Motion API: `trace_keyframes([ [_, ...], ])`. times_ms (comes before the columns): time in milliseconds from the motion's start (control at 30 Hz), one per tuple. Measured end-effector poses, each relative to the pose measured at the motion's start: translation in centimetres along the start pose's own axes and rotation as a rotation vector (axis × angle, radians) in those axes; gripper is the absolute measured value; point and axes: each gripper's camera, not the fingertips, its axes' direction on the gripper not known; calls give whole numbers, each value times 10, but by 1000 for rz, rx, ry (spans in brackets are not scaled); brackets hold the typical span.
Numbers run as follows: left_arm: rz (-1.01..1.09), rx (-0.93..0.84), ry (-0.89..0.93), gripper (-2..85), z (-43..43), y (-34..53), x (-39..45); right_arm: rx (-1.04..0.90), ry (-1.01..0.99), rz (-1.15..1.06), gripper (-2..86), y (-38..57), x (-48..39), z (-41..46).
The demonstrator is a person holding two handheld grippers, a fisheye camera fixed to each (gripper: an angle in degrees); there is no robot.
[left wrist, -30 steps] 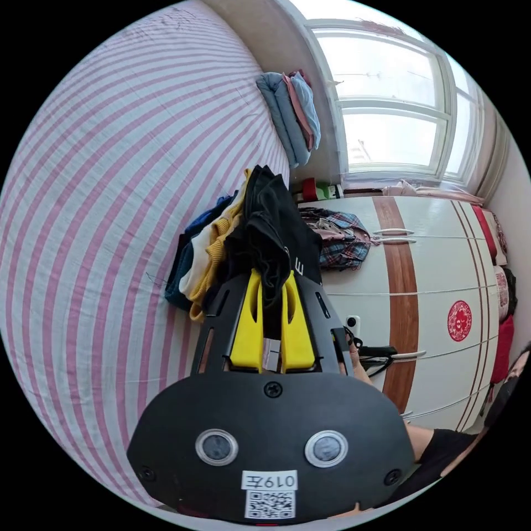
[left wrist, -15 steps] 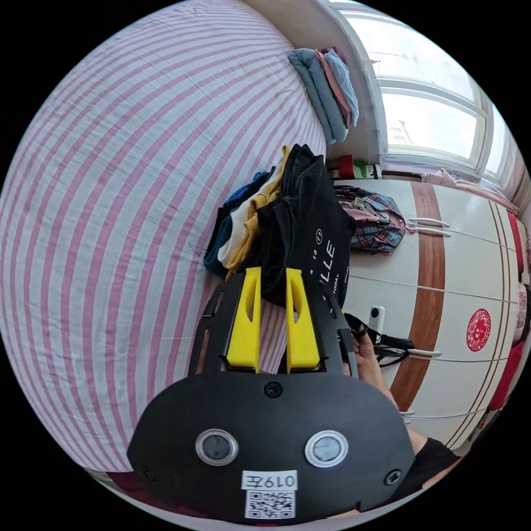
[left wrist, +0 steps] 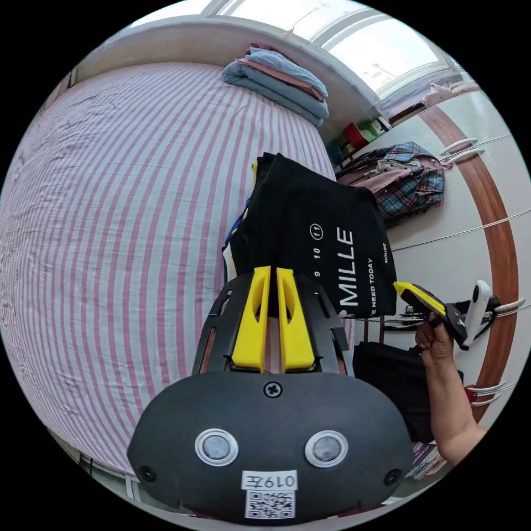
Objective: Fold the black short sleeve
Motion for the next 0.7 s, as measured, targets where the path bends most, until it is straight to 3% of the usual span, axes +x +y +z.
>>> trace_keyframes([
  [67,-1,-9,-2,7,-6,8,8,-58,39,-29,-10,8,-16,18],
  [200,198,132,-74,8,-76,43,50,166,223,-145,-10,44,-81,-40],
  [267,413,207,-263,8,-135,100,95,223,303,-132,-9,69,-120,-73],
  [367,481,154,-414,8,-187,188,128,233,353,-40,-8,121,-186,-111],
  [467,402,67,-346,8,-231,272,129,179,331,188,-7,175,-231,-136],
  [533,341,1,-266,7,-254,315,122,145,215,320,-7,219,-260,-152],
  [700,369,-6,-242,6,-322,403,102,109,171,266,-8,284,-329,-165],
])
